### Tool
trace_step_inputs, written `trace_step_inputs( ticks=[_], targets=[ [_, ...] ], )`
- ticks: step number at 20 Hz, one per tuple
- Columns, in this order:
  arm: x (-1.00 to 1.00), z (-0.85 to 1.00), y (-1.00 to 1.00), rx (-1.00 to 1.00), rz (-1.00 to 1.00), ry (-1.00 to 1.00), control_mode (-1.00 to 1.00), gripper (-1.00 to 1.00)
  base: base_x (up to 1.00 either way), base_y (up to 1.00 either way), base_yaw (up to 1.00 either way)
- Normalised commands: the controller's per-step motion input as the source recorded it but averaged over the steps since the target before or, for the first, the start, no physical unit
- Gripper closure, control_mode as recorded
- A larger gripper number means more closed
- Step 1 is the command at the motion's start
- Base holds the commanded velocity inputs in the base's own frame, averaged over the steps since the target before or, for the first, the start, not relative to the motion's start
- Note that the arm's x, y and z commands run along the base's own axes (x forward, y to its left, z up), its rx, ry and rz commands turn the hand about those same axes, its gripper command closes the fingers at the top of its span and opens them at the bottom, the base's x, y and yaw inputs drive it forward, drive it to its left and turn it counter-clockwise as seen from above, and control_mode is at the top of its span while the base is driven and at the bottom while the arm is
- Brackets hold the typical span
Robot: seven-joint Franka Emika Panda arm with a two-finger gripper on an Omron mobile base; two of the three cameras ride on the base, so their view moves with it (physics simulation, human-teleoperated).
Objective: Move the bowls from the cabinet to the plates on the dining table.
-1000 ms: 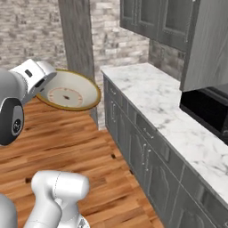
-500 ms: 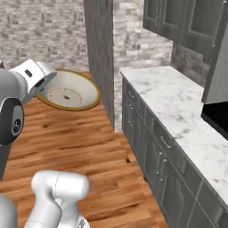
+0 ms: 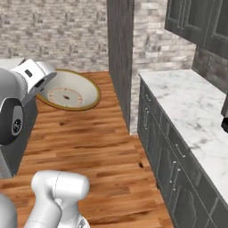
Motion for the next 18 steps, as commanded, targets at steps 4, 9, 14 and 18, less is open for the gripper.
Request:
trace_step_inputs(
  ticks=[4,9,14,18],
  targets=[
    [0.0,0.0,0.0,0.0,0.0,0.0,1.0,1.0,0.23,0.25,0.25],
    [0.0,0.0,0.0,0.0,0.0,0.0,1.0,1.0,0.24,0.28,0.24],
    [0.0,0.0,0.0,0.0,0.0,0.0,1.0,1.0,0.33,0.31,0.2],
    [0.0,0.0,0.0,0.0,0.0,0.0,1.0,1.0,0.4,0.31,0.18]
  ],
)
